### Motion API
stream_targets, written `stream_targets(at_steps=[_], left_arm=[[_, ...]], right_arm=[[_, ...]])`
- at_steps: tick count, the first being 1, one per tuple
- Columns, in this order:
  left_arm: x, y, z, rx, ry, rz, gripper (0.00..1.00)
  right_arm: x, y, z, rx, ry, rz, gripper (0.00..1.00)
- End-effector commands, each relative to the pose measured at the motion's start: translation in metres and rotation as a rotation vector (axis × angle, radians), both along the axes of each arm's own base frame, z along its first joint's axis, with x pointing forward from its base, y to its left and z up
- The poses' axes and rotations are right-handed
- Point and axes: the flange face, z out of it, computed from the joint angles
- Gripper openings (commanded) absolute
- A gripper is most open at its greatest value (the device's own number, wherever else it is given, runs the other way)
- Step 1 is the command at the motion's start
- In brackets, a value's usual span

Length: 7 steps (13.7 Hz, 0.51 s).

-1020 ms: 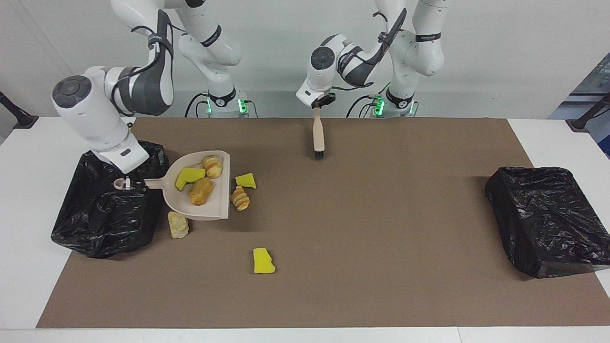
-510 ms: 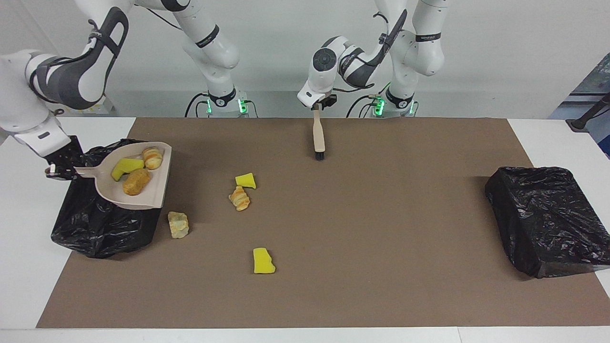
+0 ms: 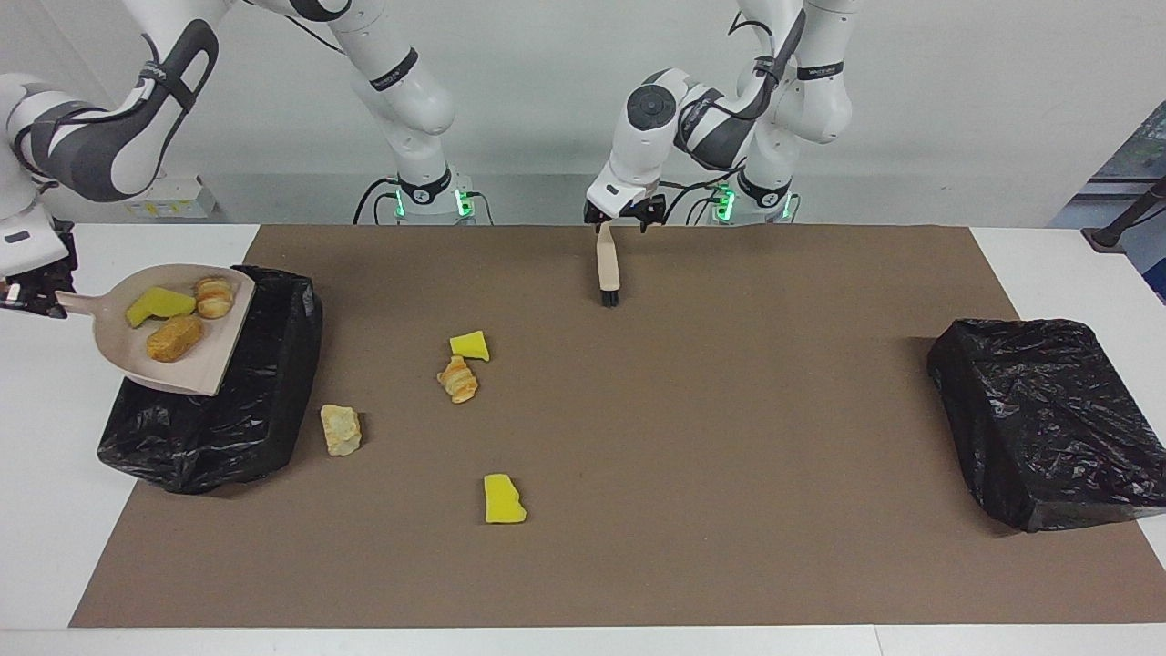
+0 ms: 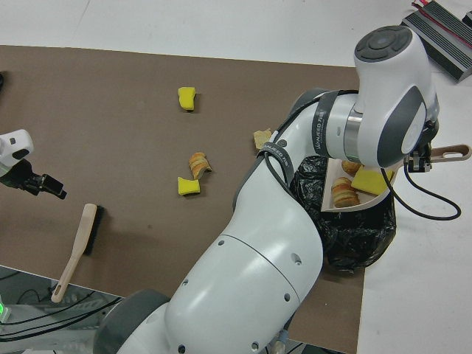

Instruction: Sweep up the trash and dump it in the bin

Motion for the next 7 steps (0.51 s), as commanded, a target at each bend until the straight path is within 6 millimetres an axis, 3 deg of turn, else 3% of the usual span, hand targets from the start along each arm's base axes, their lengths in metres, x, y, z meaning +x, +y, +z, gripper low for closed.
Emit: stream_targets(at_steps=[1,3,7], left_arm=[[0.050,0.048,0.034,0.037,-0.094,-0.034,1.00],[0.093,0.097,0.056,0.037,-0.150,-0.038,1.00],[0.153,0.193,0.117,0.047,-0.160,-0.152,1.00]], right_arm=[[0.009,0.047,0.002,-0.137,0.007,0.019,0.00],[0.009,0.040,0.006,-0.171,0.023,0.036,0.00],[-0.002,0.009,0.045,-0.234,0.081,0.133,0.00]])
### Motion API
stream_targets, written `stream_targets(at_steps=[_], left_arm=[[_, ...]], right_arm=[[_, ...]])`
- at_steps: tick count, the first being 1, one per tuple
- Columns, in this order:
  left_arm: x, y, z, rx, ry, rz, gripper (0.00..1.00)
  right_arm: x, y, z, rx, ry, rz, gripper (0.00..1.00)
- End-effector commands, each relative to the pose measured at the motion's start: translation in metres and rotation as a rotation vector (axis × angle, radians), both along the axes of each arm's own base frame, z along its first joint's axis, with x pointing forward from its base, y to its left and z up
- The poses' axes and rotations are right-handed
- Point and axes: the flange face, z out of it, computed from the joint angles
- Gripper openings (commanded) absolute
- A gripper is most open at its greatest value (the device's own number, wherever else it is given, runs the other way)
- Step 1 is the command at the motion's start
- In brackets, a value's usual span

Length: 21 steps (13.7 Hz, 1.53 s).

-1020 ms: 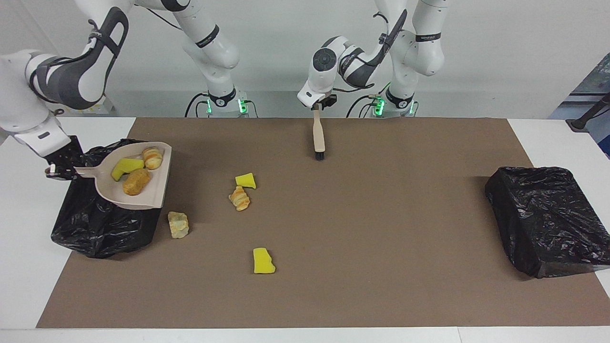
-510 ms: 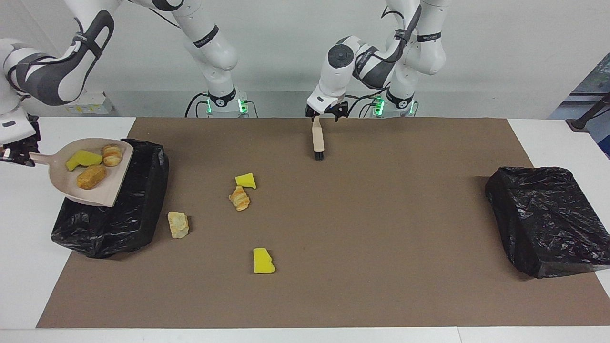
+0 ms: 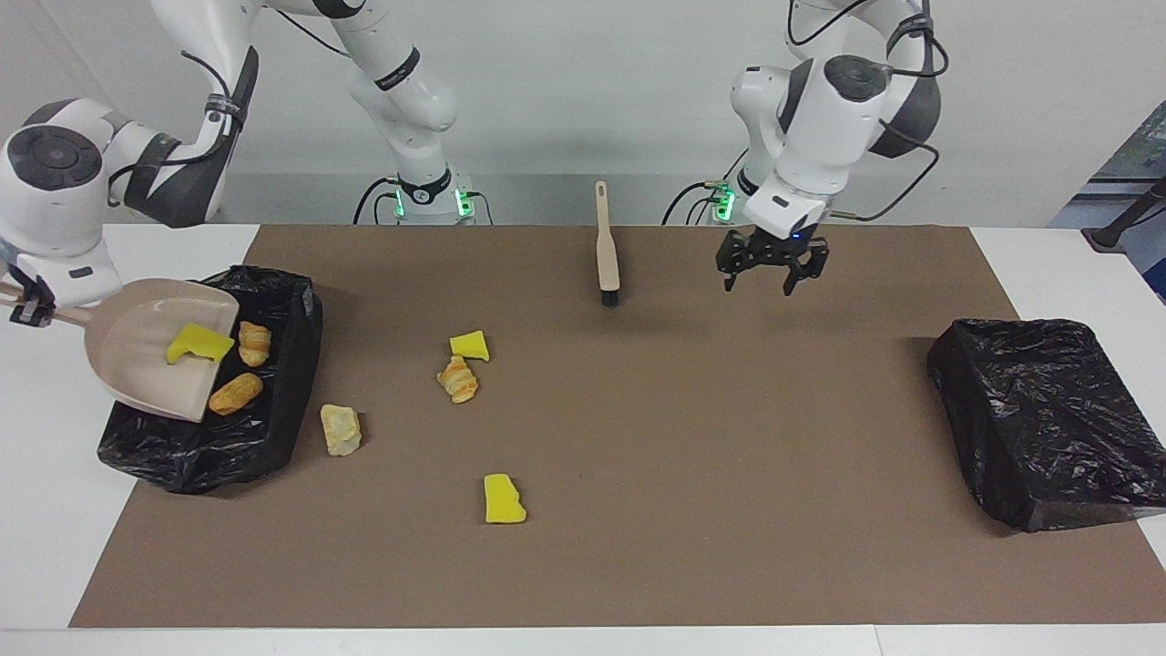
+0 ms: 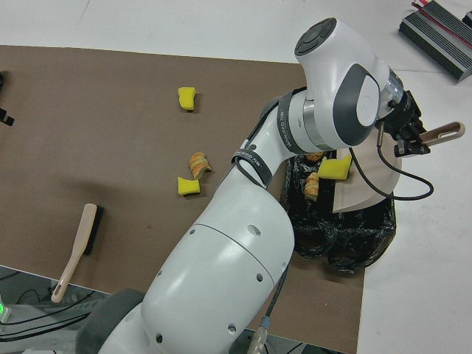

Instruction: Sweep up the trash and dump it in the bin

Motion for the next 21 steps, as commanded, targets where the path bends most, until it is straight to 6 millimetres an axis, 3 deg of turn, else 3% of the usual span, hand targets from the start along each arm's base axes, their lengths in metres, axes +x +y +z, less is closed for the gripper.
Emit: stream_targets(at_steps=[1,4,6,8,11,14,18,21], left_arm=[[0.035,0.050,0.043,0.032,0.004,-0.053,1.00],[0.046,0.113,0.087,0.036,-0.026,-0.026,1.00],[0.050,0.136,0.098,0.034,0.025,-0.035,1.00],[0.055,0.138,0.109,0.035,0.050,-0.041,1.00],[0.053,0.129,0.113,0.040,0.053,-0.055,1.00],[0.047,0.125,0.122,0.045,0.068,-0.065,1.00],[0.038,0.123,0.124,0.046,0.062,-0.063,1.00],[0.038,0.132,0.125,0.087,0.055,-0.047,1.00]], right_arm=[[-0.011,-0.012,0.028,-0.037,0.026,0.048,0.00],[-0.009,-0.004,0.025,-0.004,0.021,0.039,0.00],[-0.005,0.007,0.022,0.091,-0.023,0.014,0.00],[0.013,0.044,0.018,0.125,-0.048,0.043,0.00],[0.028,0.088,0.010,0.207,-0.135,-0.036,0.00],[0.044,0.146,0.004,0.265,-0.215,-0.091,0.00],[0.058,0.228,-0.029,0.353,-0.321,-0.292,0.00],[0.060,0.275,-0.049,0.405,-0.389,-0.456,0.00]])
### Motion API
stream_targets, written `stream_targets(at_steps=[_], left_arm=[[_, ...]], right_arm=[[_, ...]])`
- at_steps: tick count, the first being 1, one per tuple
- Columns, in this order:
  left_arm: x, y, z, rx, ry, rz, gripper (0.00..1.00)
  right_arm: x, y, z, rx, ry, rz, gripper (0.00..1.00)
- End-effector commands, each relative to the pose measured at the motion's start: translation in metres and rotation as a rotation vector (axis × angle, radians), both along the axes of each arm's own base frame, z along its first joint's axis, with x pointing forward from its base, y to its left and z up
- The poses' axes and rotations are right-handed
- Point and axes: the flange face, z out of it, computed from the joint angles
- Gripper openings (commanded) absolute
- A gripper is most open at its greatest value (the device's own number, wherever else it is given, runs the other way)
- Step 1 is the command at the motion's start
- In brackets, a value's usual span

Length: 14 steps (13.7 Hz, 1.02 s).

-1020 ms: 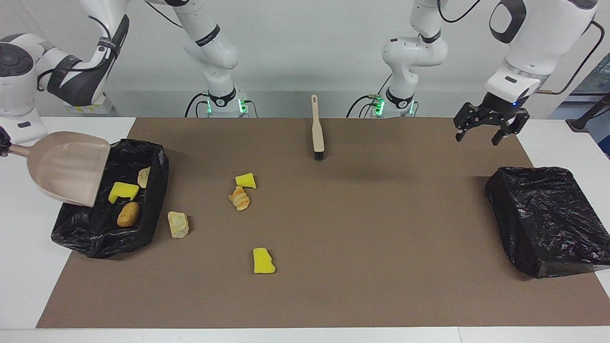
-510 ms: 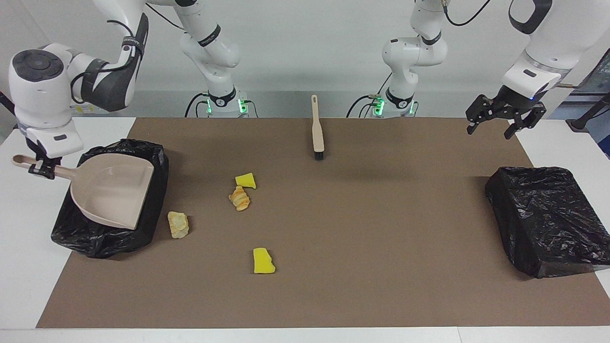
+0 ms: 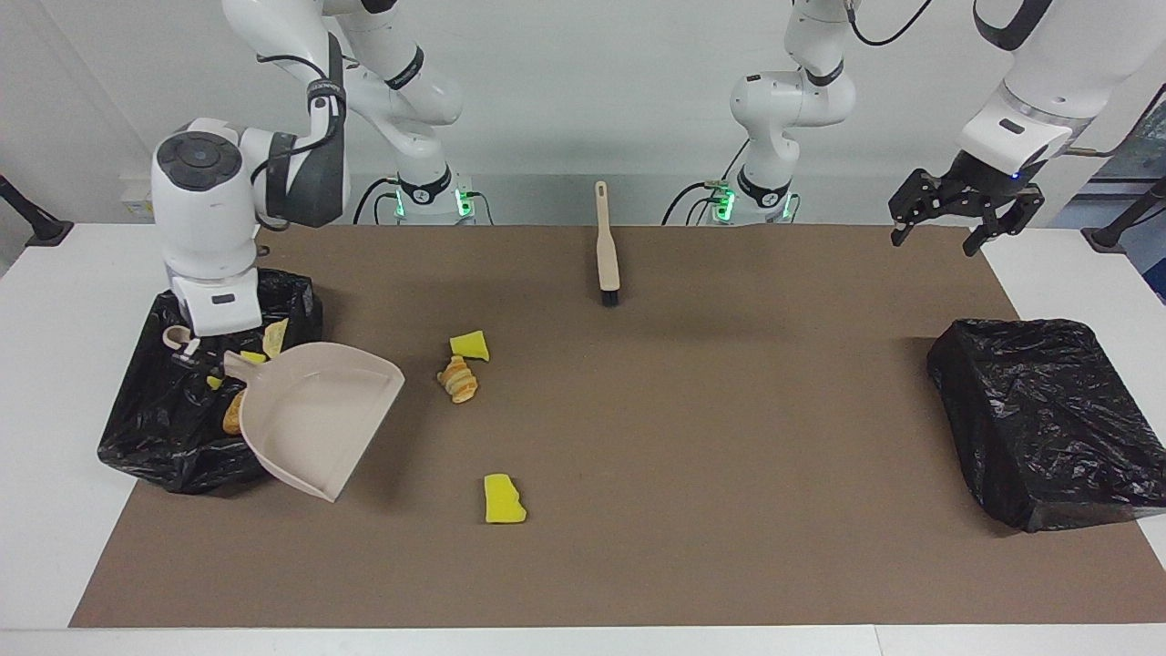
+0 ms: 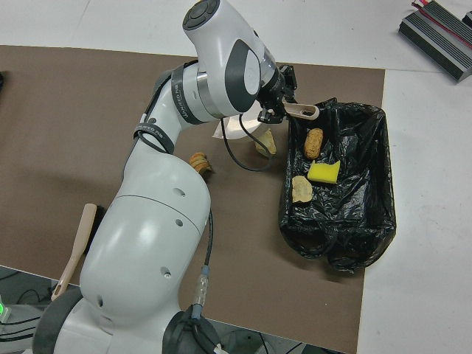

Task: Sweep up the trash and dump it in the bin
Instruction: 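Bring the empty dustpan with the right gripper back to the table center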

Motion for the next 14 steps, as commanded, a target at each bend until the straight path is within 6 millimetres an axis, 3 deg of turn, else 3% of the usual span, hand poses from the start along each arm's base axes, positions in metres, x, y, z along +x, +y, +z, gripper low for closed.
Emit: stream_targets(at_steps=[1,3,5,10,14], left_arm=[[-0.006,0.007,0.004,0.033,0.003,0.009,1.00],[-0.007,0.012,0.004,0.033,0.003,0.022,1.00],[-0.007,0.014,0.001,0.033,0.005,0.029,1.00],[-0.009,0.013,0.003,0.031,0.003,0.026,1.00],[-0.009,0.014,0.002,0.032,0.008,0.020,1.00]], right_arm=[[-0.002,0.037,-0.008,0.093,-0.036,-0.144,0.00],[-0.006,0.077,-0.028,0.143,-0.042,-0.287,0.00],[-0.009,0.135,-0.049,0.189,-0.072,-0.482,0.00],[-0.024,0.238,-0.075,0.301,-0.082,-0.868,0.00],[-0.040,0.346,-0.107,0.316,-0.109,-1.064,0.00]])
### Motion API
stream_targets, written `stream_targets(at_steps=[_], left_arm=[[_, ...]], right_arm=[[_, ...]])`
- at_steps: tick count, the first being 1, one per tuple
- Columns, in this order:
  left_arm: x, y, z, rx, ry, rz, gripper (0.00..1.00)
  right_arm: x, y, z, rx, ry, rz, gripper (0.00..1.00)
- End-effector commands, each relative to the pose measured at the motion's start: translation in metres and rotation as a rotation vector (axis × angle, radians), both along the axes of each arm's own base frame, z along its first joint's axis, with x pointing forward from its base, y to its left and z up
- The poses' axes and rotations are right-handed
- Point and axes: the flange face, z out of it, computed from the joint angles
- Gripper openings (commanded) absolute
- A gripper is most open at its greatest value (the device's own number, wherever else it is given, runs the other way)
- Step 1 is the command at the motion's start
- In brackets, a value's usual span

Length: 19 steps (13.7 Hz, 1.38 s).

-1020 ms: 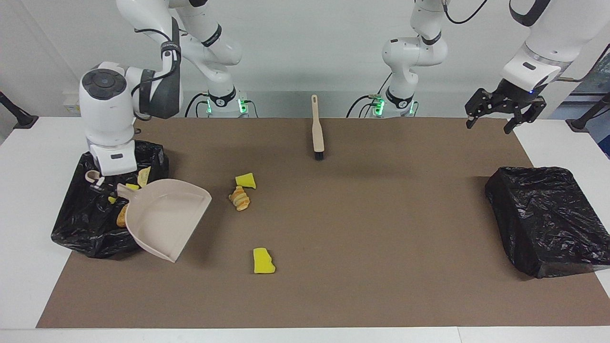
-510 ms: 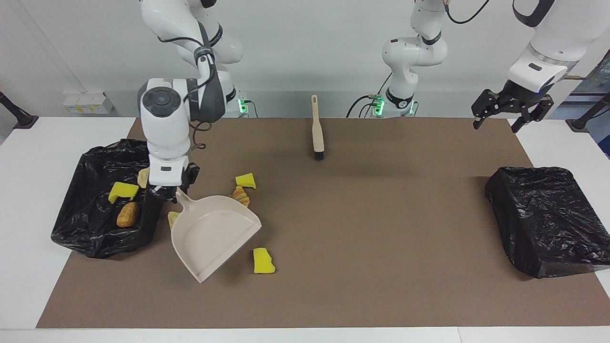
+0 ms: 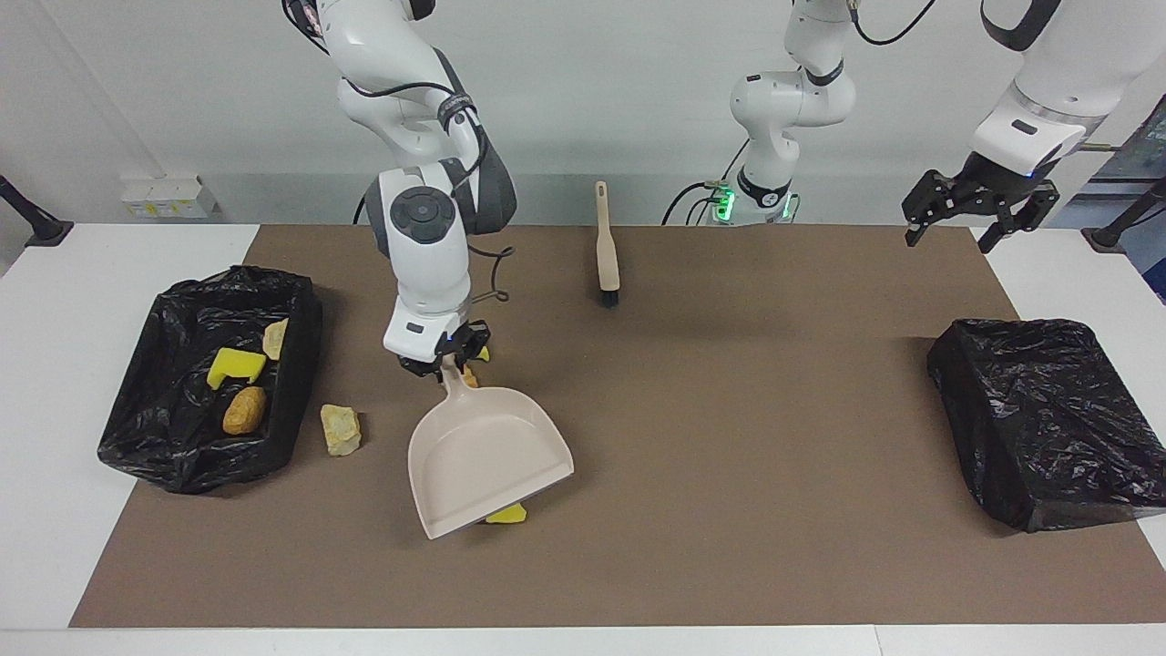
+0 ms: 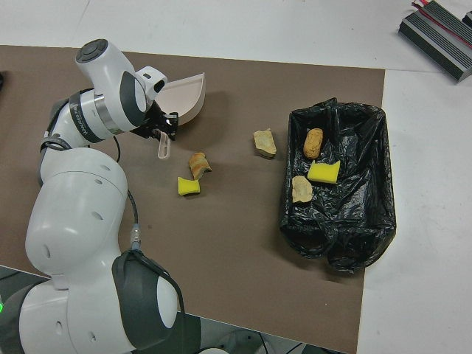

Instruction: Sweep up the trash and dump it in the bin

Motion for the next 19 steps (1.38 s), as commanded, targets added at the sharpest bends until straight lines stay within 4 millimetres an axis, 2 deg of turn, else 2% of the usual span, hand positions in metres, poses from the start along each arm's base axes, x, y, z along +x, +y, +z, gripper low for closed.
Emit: stream_targets(at_steps=[1,3,5,9,12,13,14,15,18,19], left_arm=[[-0.007,0.004,0.002,0.017,-0.002,0.007,1.00],[-0.007,0.004,0.003,0.017,-0.001,0.011,1.00],[-0.007,0.005,0.003,0.020,-0.001,0.009,1.00],[-0.008,0.004,0.003,0.019,0.004,0.009,1.00],[-0.008,0.004,0.003,0.018,-0.001,0.009,1.00],[-0.008,0.004,0.003,0.018,-0.001,0.008,1.00],[-0.007,0.004,0.003,0.018,-0.002,0.003,1.00],[-0.007,0.003,0.003,0.017,-0.005,-0.003,1.00],[-0.007,0.003,0.003,0.015,-0.007,-0.005,1.00],[-0.006,0.001,0.003,0.012,-0.010,-0.008,1.00]], right_arm=[[0.001,0.059,-0.020,0.027,0.000,-0.114,0.00],[-0.008,0.099,-0.034,0.054,0.020,-0.150,0.00],[-0.008,0.117,-0.038,0.074,0.030,-0.170,0.00],[-0.017,0.132,-0.037,0.123,0.073,-0.215,0.00],[-0.017,0.132,-0.036,0.152,0.098,-0.288,0.00],[-0.018,0.129,-0.042,0.143,0.106,-0.288,0.00],[-0.020,0.128,-0.041,0.138,0.112,-0.291,0.12],[-0.021,0.126,-0.041,0.125,0.116,-0.282,0.99],[-0.025,0.115,-0.026,0.108,0.138,-0.283,1.00],[-0.030,0.119,-0.022,0.102,0.144,-0.288,1.00]])
